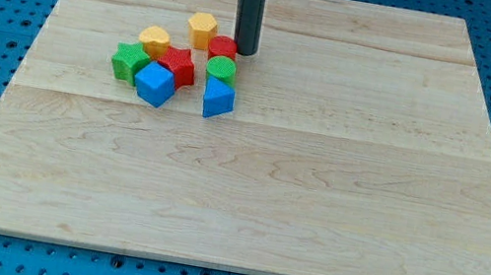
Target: Pust the red star a bit up
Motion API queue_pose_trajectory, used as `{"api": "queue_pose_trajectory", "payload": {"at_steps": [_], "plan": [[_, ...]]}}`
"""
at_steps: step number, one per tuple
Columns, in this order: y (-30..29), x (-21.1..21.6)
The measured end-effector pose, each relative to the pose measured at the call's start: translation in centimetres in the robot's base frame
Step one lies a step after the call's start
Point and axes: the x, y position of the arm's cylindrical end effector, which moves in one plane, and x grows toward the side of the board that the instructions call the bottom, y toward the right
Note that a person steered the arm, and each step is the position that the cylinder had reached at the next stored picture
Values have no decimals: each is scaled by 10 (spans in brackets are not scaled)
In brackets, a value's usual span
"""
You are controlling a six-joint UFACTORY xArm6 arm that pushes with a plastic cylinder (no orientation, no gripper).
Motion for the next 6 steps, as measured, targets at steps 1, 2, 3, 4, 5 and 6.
{"api": "queue_pose_trajectory", "payload": {"at_steps": [1, 2, 3, 4, 5, 6], "plan": [[-11, 0], [14, -10], [60, -58], [25, -64], [-43, -49], [-53, -30]]}}
